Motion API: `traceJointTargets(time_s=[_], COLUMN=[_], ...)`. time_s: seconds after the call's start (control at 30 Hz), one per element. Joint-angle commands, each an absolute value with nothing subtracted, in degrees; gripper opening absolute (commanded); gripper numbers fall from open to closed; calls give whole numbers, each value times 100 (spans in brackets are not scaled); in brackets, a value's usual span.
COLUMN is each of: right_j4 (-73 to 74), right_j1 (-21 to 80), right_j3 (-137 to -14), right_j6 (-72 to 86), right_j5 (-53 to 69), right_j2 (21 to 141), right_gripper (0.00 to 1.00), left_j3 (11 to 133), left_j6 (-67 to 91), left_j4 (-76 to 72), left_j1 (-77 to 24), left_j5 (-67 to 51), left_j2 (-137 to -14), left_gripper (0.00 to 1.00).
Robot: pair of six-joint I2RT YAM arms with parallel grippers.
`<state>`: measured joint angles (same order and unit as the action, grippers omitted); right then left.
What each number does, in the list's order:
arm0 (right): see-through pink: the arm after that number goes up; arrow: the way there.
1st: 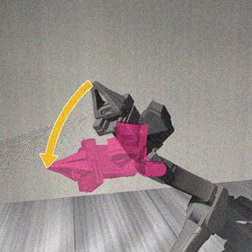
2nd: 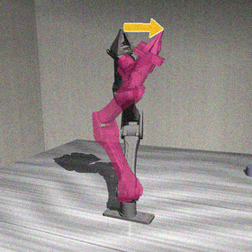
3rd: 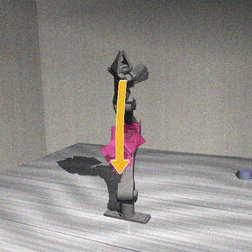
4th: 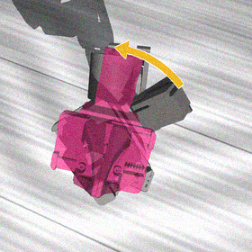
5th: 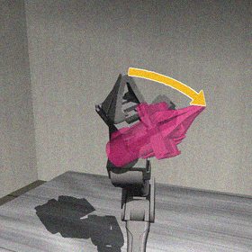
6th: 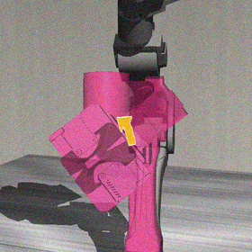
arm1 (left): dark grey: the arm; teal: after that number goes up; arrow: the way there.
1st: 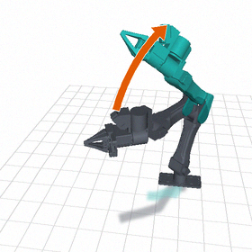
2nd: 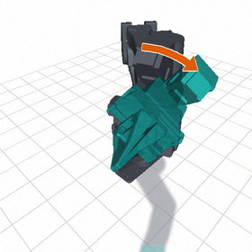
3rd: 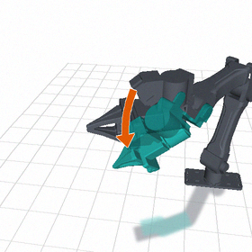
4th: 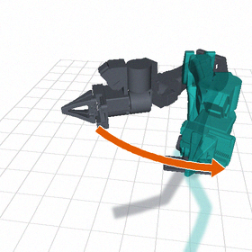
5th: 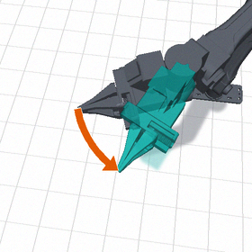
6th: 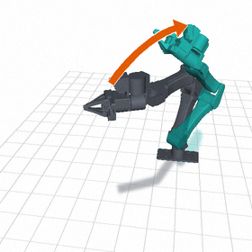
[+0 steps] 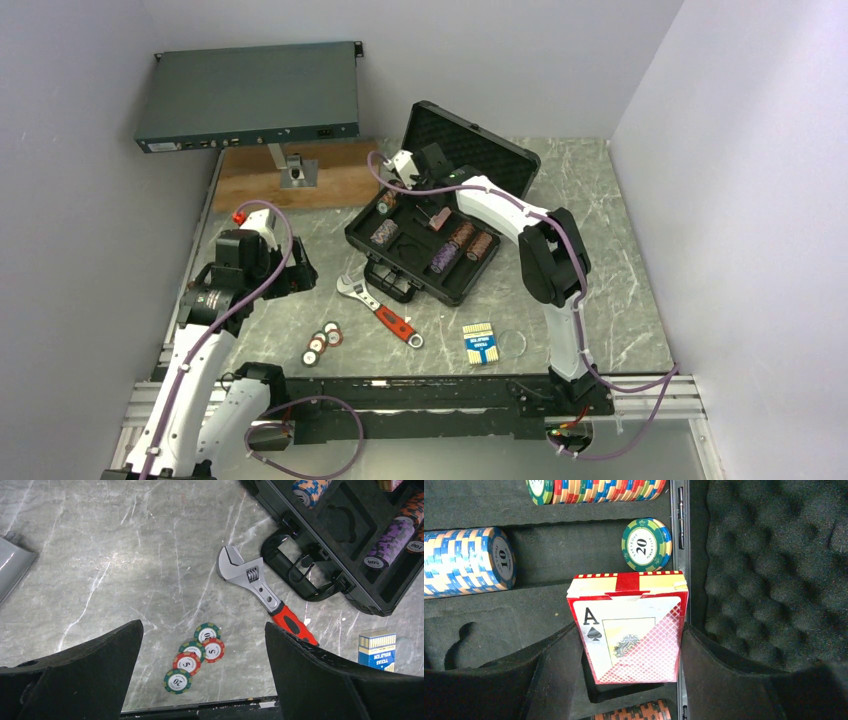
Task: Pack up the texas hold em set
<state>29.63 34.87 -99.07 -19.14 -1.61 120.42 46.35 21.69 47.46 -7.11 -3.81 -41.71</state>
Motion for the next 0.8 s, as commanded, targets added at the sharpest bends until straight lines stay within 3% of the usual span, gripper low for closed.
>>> traceJointTargets(time_s=[0.0,0.77], right_j4=[3478,3451], right_j1=[3445,3330], right_j3=[-10233,-10093], right_j6=[-2122,-2020], right_j5=[-359,-33], right_j2=[11663,11917], right_gripper=[0,0], left_j3=[4744,4754], left_j6=[2119,2119], left_j4=[4673,4689], left_j1=[-712,-714], left_j5=[-387,-395], left_j2=[-4156,-4193], left_gripper=[99,99])
